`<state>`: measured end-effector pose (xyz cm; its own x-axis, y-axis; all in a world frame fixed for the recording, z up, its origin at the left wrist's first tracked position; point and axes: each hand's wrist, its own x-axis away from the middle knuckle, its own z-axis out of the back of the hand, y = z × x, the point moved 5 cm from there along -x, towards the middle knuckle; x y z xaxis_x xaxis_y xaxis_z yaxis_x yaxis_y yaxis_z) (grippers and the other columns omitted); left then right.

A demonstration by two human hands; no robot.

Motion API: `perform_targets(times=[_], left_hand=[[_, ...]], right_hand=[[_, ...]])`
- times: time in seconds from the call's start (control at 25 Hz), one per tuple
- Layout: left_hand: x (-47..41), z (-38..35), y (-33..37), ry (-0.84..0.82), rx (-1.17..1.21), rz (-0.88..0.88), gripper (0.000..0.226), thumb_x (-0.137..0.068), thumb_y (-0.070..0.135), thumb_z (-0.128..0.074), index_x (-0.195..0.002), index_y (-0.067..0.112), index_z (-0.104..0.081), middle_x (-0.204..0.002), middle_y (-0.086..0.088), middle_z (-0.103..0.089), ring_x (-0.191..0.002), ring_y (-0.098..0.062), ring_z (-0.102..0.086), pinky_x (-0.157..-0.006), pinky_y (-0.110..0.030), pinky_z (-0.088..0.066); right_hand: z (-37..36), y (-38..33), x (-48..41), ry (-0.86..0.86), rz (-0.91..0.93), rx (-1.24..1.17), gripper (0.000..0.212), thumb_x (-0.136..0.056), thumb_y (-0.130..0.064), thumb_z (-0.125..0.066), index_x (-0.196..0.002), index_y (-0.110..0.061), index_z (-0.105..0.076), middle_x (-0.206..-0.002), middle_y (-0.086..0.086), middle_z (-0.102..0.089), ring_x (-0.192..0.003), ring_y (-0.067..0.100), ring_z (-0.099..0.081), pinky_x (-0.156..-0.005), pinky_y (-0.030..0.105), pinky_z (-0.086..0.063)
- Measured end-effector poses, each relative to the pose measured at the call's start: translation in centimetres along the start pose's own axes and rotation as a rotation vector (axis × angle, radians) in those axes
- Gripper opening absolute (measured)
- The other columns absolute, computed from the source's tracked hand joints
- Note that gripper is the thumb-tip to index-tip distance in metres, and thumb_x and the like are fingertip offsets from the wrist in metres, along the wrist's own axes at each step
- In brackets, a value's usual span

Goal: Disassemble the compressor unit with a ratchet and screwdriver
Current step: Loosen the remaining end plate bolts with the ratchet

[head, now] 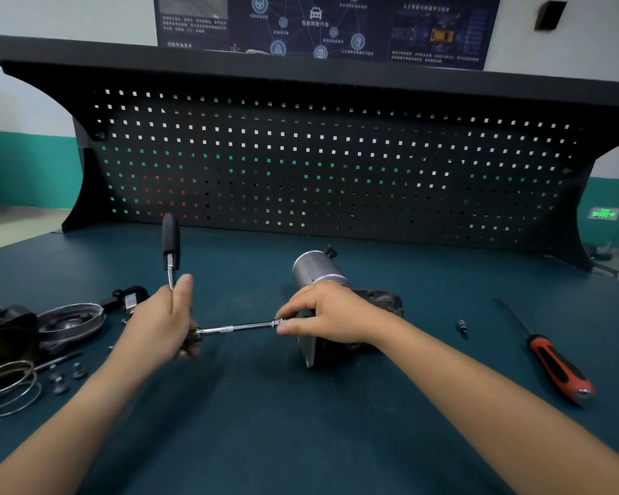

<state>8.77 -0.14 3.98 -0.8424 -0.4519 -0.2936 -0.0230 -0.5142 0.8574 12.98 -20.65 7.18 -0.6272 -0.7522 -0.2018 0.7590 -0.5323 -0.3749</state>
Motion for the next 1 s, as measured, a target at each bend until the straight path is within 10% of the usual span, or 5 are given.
perform_targets(times=[0.12,0.36,0.56,0.76,1.0], left_hand=[[0.2,0.4,0.1,-0.019,-0.156,-0.052,0.054,-0.094,0.052,-0.024,-0.079,0.006,-0.046,-0.052,-0.009,-0.063,-0.035,-0.02,-0.058,-0.046,-0.029,-0.042],[2.8,2.5,3.3,0.245,-0.126,-0.791,0.042,-0.095,0.049,-0.023,-0.076,0.022,-0.049,-0.071,0.01,-0.055,-0.052,-0.014,-0.046,-0.057,-0.027,-0.034],[2.0,1.5,2.3,0.255,-0.048,-0.396,0.052,-0.095,0.044,-0.025,-0.065,0.006,-0.046,-0.049,0.006,-0.052,-0.045,-0.014,-0.05,-0.056,-0.032,-0.034],[0.4,0.6,0.7,0.102,-0.062,-0.109,0.048,-0.099,0.038,-0.023,-0.068,0.006,-0.041,-0.054,-0.014,-0.06,-0.039,-0.023,-0.05,-0.065,-0.037,-0.043],[2.0,1.6,2.2,0.271,-0.061,-0.514,0.055,-0.094,0.047,-0.02,-0.066,0.01,-0.05,-0.054,0.0,-0.055,-0.051,-0.012,-0.051,-0.066,-0.031,-0.037]], right_hand=[[0.0,-0.1,0.0,-0.017,0.007,0.033,0.024,-0.09,-0.033,-0.06,-0.103,-0.018,-0.072,-0.103,-0.003,-0.067,-0.1,0.01,-0.058,-0.09,0.032,-0.044],[0.1,0.5,-0.1,-0.072,-0.061,-0.084,0.025,-0.093,-0.034,-0.054,-0.093,-0.017,-0.072,-0.099,-0.013,-0.064,-0.096,-0.004,-0.053,-0.077,-0.001,-0.032],[0.0,0.6,0.0,-0.015,-0.092,-0.115,0.031,-0.077,-0.044,-0.071,-0.105,-0.031,-0.065,-0.084,-0.027,-0.061,-0.08,-0.023,-0.051,-0.071,-0.001,-0.037],[0.0,0.5,0.0,0.038,-0.045,-0.007,0.019,-0.078,-0.038,-0.071,-0.095,-0.028,-0.069,-0.088,-0.021,-0.066,-0.085,-0.007,-0.056,-0.08,0.02,-0.047],[-0.2,0.8,-0.1,-0.026,-0.068,0.046,0.026,-0.088,-0.046,-0.056,-0.102,-0.031,-0.071,-0.116,-0.007,-0.062,-0.118,0.004,-0.047,-0.097,0.028,-0.038]])
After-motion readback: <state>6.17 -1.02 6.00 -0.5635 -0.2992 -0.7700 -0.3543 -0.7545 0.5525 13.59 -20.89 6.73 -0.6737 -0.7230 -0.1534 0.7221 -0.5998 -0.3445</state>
